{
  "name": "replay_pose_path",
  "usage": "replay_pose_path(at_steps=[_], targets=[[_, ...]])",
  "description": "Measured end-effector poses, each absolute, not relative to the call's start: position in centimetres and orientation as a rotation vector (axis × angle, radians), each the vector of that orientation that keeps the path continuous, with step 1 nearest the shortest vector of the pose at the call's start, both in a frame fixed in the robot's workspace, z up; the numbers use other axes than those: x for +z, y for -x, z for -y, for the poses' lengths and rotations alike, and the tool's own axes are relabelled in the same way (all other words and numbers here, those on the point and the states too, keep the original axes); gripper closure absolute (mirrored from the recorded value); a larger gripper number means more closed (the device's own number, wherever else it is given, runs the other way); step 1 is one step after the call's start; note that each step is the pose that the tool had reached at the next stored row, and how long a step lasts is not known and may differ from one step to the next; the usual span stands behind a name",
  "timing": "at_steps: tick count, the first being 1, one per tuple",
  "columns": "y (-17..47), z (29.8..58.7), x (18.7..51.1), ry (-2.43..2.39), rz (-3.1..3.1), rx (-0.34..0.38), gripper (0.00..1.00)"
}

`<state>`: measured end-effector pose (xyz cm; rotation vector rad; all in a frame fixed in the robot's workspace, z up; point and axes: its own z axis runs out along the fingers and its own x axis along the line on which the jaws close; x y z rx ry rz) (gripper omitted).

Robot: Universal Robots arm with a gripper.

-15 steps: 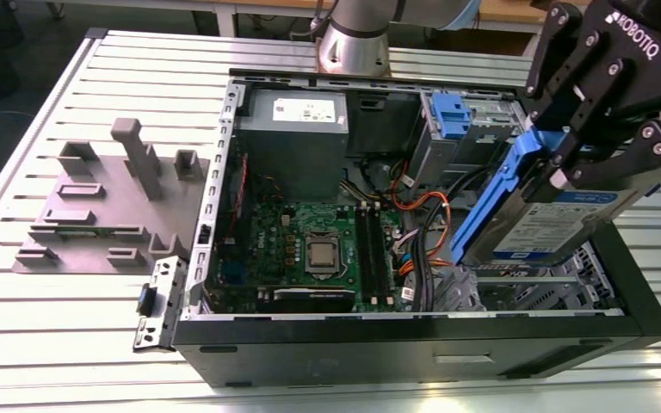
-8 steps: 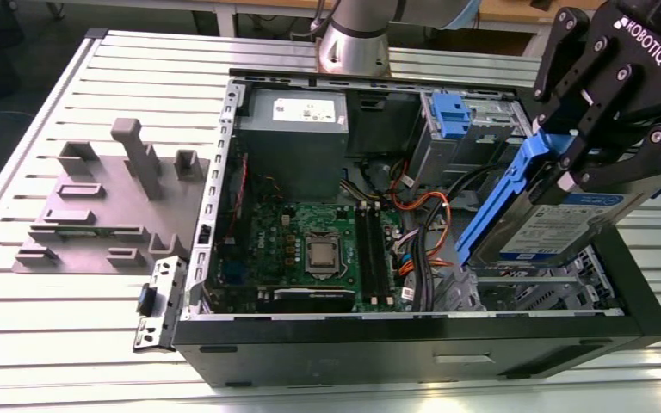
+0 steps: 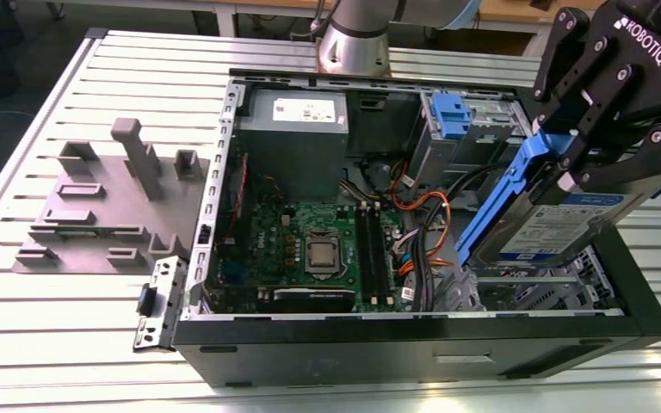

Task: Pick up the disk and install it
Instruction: 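Insert the disk into the insertion slot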

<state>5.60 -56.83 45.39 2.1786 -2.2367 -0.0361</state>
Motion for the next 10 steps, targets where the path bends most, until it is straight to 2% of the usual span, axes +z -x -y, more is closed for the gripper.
replay_pose_path(at_steps=[10], targets=[[-7.1,56.8,45.2,-2.179,2.235,-0.037,0.64]])
